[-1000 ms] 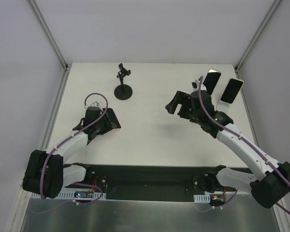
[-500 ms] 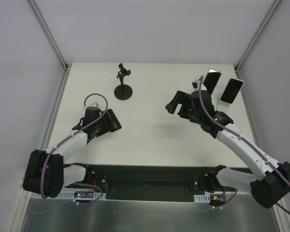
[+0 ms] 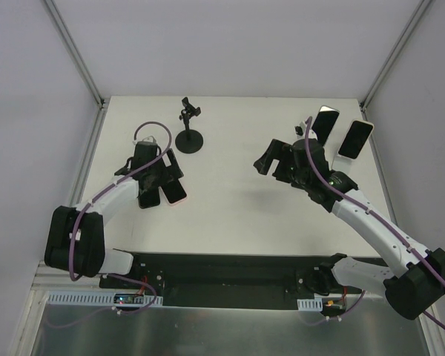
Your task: Remove the phone from the phone stand
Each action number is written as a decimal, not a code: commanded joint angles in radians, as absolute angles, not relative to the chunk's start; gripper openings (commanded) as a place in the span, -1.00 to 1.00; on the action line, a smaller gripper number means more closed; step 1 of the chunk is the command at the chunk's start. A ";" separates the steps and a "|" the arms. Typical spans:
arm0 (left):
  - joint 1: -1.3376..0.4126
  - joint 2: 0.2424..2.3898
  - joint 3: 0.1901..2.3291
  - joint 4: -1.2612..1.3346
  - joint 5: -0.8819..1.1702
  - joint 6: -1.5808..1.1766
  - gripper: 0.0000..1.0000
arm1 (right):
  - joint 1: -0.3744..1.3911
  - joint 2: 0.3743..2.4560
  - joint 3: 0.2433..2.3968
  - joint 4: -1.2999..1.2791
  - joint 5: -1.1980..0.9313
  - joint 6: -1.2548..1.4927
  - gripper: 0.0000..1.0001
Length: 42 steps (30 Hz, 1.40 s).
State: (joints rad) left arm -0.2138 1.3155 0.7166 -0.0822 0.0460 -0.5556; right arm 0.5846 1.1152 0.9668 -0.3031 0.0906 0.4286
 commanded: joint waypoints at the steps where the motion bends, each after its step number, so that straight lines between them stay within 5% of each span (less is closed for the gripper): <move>1: -0.190 1.409 0.837 -0.159 -0.040 -0.508 0.98 | 0.577 1.083 0.973 -0.287 0.100 0.425 0.93; 15: -0.161 1.624 1.014 -0.229 -0.156 -0.457 0.98 | 0.540 1.039 0.946 -0.299 0.110 0.414 0.93; 42: -0.173 1.689 1.117 -0.236 0.051 -0.457 0.98 | 0.523 1.040 0.942 -0.296 0.107 0.420 0.93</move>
State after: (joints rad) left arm -0.1692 1.7000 1.0805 -0.2268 0.0231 -0.4702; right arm 0.5278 1.0657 0.9443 -0.3038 0.0975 0.4252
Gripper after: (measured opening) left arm 0.992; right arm 0.962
